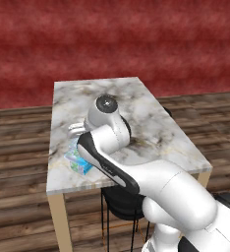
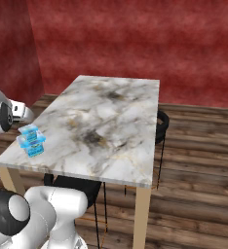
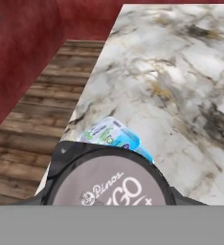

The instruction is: Stack the yogurt containers by placing the smaller containers on top of the larger containers.

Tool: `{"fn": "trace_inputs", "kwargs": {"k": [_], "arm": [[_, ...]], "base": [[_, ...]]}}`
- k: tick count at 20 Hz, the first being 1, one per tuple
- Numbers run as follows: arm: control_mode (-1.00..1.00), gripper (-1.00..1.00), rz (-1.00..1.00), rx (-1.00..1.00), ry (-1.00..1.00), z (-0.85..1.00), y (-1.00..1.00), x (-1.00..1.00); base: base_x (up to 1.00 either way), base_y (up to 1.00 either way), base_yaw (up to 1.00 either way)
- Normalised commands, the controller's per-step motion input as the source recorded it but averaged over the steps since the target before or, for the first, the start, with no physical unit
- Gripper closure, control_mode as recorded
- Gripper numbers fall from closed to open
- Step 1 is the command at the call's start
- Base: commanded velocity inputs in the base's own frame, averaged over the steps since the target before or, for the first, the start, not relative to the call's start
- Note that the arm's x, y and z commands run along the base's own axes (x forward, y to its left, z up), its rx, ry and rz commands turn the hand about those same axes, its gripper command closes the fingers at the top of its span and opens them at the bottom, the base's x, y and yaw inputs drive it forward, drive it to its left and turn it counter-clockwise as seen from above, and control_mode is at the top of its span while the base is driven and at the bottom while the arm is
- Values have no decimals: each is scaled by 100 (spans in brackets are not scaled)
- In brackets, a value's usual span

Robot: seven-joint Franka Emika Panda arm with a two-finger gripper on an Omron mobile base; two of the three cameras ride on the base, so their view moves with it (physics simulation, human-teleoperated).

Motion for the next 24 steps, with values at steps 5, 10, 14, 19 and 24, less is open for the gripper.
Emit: {"fn": "trace_inputs", "kwargs": {"k": [5, 10, 14, 19, 24], "arm": [[-100, 100, 0, 0, 0, -11, 0, 10], [-100, 100, 0, 0, 0, -14, 0, 3], [-100, 100, 0, 0, 0, -13, 0, 2], [-100, 100, 0, 0, 0, -13, 0, 5], [-100, 100, 0, 0, 0, -11, 0, 6]], "base": [[0, 0, 0], [0, 0, 0], [0, 0, 0], [0, 0, 0], [0, 0, 0]]}}
